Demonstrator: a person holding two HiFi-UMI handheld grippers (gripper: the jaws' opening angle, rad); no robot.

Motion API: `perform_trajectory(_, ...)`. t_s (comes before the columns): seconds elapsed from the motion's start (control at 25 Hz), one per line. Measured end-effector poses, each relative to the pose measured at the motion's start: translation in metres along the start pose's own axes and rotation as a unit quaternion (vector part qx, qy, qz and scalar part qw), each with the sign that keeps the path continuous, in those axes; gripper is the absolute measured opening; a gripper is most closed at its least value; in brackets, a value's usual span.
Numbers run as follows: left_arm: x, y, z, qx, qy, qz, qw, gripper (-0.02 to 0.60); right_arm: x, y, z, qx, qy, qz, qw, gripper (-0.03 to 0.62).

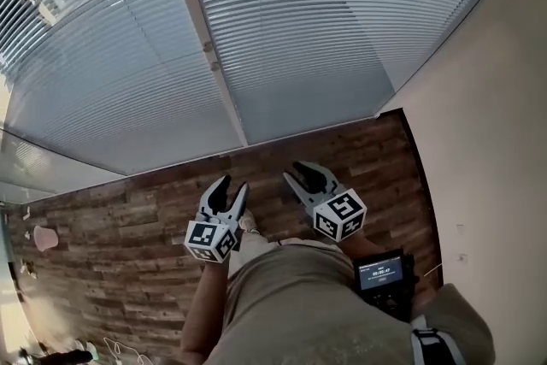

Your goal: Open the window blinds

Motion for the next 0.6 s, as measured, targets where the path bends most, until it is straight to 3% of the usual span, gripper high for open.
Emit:
perform_trajectory(0.28, 0.043, 0.046, -0.120, -0.022, 0.003, -0.011, 0.9997, 0.195, 0.015, 0.114, -0.007, -0.012, -0.016, -0.002, 1.000, 0.109)
perform_trajectory(0.6, 0.072, 0.117, -0.180, -0.065, 0.011, -0.003, 0.9978, 0.195, 0.032, 0.179, 0.024, -0.043, -0.025, -0.004, 0.999, 0.109)
Point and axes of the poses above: the fingertips, and each gripper's own axes: y backward along the fingers, z to its left, x out of its underside, the point moved 10 cm from there along y, backward along the fingers, and after that the axes turned 10 degrees about -z, right-handed, at the moved point
